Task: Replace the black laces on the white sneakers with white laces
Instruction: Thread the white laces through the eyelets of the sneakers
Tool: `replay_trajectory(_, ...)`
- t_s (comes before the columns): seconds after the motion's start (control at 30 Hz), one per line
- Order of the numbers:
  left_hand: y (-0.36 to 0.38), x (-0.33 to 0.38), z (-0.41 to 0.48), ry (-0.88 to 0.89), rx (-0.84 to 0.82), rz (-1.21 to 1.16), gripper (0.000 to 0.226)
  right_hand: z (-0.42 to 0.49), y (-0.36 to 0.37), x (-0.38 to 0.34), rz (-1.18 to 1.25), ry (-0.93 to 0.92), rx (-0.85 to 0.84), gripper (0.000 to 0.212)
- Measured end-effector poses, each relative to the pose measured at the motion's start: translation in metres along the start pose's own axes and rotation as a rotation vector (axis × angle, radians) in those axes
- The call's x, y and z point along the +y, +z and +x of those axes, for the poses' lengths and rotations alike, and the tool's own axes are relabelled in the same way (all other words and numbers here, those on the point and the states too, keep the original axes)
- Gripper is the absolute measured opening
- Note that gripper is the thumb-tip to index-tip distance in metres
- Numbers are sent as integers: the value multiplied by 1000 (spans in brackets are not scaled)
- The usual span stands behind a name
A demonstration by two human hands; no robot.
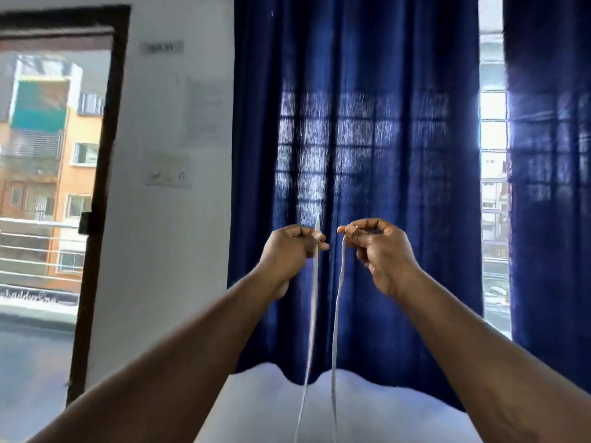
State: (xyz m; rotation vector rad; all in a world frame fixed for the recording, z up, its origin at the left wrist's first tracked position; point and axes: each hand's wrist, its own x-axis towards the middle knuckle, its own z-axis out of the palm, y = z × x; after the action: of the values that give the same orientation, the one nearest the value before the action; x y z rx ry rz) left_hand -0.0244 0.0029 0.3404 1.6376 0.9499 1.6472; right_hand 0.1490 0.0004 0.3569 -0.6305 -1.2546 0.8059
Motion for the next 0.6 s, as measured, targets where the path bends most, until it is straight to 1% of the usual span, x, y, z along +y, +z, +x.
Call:
replay_trajectory(0.13, 3, 37, 9, 14, 6, -9, 12, 15, 14, -31, 7, -25, -53, 10)
replay_trajectory(0.23, 2, 43, 8, 24, 18, -11, 8, 23, 18, -37, -51, -43, -76, 8)
replay_trajectory(0.37, -4, 41, 6, -2, 35, -35, 4, 22, 21, -36, -95, -23, -117, 13)
replay_trajectory(0.5, -7, 43, 6, -24, 58, -54, 14, 18, 24, -32, -132, -14, -124, 15)
replay_trajectory(0.6, -10, 46, 9, -45, 78, -53, 16, 19, 28, -30, -148, -19, -106, 15)
